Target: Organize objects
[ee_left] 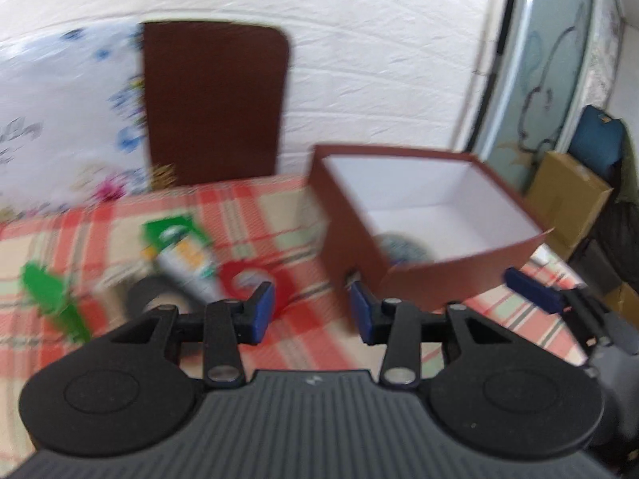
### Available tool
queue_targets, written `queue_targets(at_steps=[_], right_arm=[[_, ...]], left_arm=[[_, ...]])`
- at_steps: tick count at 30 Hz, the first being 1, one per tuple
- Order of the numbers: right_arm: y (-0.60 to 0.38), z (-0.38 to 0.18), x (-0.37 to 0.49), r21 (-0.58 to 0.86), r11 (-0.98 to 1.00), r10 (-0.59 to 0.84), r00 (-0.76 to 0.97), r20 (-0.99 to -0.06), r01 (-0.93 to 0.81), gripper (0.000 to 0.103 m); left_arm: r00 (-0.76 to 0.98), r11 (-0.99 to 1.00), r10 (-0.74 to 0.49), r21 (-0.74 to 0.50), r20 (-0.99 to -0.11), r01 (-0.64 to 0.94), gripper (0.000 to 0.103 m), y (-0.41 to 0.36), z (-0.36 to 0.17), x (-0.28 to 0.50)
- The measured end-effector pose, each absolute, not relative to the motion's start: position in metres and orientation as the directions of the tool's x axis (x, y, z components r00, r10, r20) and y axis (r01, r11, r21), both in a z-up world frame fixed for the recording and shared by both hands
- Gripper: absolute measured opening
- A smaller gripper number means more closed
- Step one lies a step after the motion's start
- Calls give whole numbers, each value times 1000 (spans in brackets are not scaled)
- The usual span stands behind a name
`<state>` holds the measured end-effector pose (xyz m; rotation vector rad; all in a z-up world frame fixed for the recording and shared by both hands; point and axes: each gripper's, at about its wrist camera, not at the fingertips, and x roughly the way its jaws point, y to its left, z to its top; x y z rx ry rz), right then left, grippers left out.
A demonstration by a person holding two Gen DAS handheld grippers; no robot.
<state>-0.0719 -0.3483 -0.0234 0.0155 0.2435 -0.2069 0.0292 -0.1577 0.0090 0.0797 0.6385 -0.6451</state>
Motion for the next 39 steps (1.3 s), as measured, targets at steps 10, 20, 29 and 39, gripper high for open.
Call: queue_targets(at_steps=[10,20,29,39], right_arm=[[-279,-45,-73,-17,1000,6,905,-425,-14,69],[-241,-49,-62,-51,996,39,863,-504,-74,69],[-225,-60,-49,-85,991,41,823,-566,-108,69],[-179,-40,15,-234,944,91,863,-497,-235,69]], left_arm=[[653,931,-269,-17,-708,365,45,-73,-52,36],[688,966,-177,11,-704,259,47,-23,-64,44],[730,983,-115,31,-674,183,54,13,-71,57],[809,995,-63,-102,-585,4,63,79,-83,81]])
